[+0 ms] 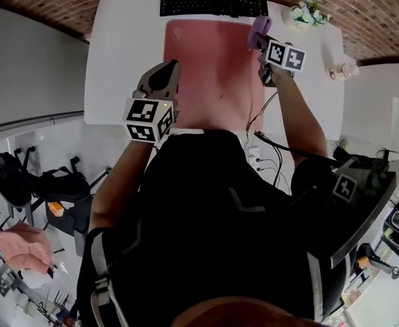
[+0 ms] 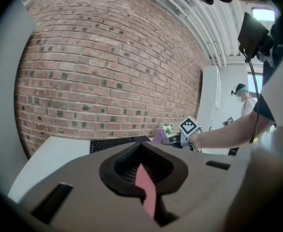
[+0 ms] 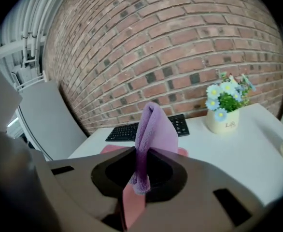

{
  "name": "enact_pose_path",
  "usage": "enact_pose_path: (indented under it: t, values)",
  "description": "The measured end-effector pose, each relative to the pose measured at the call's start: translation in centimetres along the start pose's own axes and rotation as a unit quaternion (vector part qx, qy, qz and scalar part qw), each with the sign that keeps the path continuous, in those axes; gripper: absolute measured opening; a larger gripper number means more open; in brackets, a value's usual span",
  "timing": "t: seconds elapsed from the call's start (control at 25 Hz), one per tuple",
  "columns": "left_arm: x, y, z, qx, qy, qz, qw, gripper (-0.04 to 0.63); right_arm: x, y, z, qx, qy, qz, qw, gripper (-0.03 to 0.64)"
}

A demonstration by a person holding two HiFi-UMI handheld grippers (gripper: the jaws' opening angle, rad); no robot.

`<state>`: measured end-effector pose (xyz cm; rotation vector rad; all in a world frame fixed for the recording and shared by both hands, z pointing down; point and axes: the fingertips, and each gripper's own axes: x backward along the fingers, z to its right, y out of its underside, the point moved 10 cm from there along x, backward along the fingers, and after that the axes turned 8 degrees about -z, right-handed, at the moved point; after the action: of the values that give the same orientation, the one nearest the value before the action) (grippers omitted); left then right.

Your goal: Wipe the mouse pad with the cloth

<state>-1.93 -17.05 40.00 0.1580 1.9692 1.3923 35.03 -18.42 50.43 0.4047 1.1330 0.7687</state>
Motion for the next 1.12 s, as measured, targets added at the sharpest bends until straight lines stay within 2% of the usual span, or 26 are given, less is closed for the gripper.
enact_pose_path:
  t: [0.28,0.44,0.64,0.76,1.12]
  values:
    - [-2.7,-1.2,1.3,-0.029,0.020,-0.013,0.9993,0.003,1.4,0.5,6.4,0.003,0.101,-0.024,0.995,0.055]
    - [-3.3,-1.0,0.9,-0.025,0.016,-0.022,0.9993,0.002,0.4,0.9,8.2,0.019,0.131,-0.052,0.990,0.055]
    - [-3.1,-0.9,0.4,0.017,0.017,-0.025,0.9994,0.002,-2.6,1.3,7.8,0.052,0.128,-0.088,0.987,0.055]
    - [-2.8,-1.1,0.2,0.016,0.012,-0.026,0.9995,0.002,-4.3,1.5,6.6,0.070,0.111,-0.104,0.986,0.055]
    - [-1.7,-0.8,-1.2,0.025,-0.015,-0.026,0.9992,0.002,-7.9,2.0,3.5,0.038,0.061,-0.112,0.991,0.055]
